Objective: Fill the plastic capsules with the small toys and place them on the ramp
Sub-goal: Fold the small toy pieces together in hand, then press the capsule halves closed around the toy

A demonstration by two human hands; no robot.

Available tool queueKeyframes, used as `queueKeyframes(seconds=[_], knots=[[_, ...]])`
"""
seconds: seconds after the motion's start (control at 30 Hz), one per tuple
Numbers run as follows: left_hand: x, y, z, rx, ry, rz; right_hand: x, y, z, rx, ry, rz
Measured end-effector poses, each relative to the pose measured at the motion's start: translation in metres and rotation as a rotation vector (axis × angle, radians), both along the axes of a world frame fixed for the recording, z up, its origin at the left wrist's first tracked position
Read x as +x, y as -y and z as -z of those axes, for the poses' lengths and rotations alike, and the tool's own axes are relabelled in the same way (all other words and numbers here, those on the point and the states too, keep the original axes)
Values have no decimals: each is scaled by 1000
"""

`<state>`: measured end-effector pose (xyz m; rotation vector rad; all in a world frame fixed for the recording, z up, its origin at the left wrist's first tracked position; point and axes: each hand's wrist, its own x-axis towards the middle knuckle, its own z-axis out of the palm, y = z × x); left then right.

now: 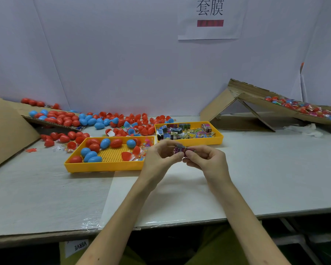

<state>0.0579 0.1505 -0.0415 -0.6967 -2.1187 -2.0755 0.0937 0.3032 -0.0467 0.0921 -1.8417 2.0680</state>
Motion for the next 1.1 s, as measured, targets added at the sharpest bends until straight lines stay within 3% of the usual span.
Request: queueKeyframes(seconds=[0.17,0.43,0.57,0.7,0.8,0.93,1.0,1.1], knots=[[-1,-1,3,-62,-42,-31,-1,1,0,8,12,16],[-1,-3,3,-2,-6,-60,-3,0,2,105,25,83],[-3,0,3,38,-102,-279,-7,-5,5,71,52,173],[-4,2,3,34,-224,-511,-13,-9,14,283,195,364],[1,2,1,-15,-268,-564,-13,-9,14,286,188,426],[1,18,-22,-36,-71,-395,-11,-6,13,353,171,412],[-11,48,-37,-123,-104,-379,-10,-4,14,395,163,385],[-34,98,-52,-559,-159,-534,-9,-1,16,489,126,372]])
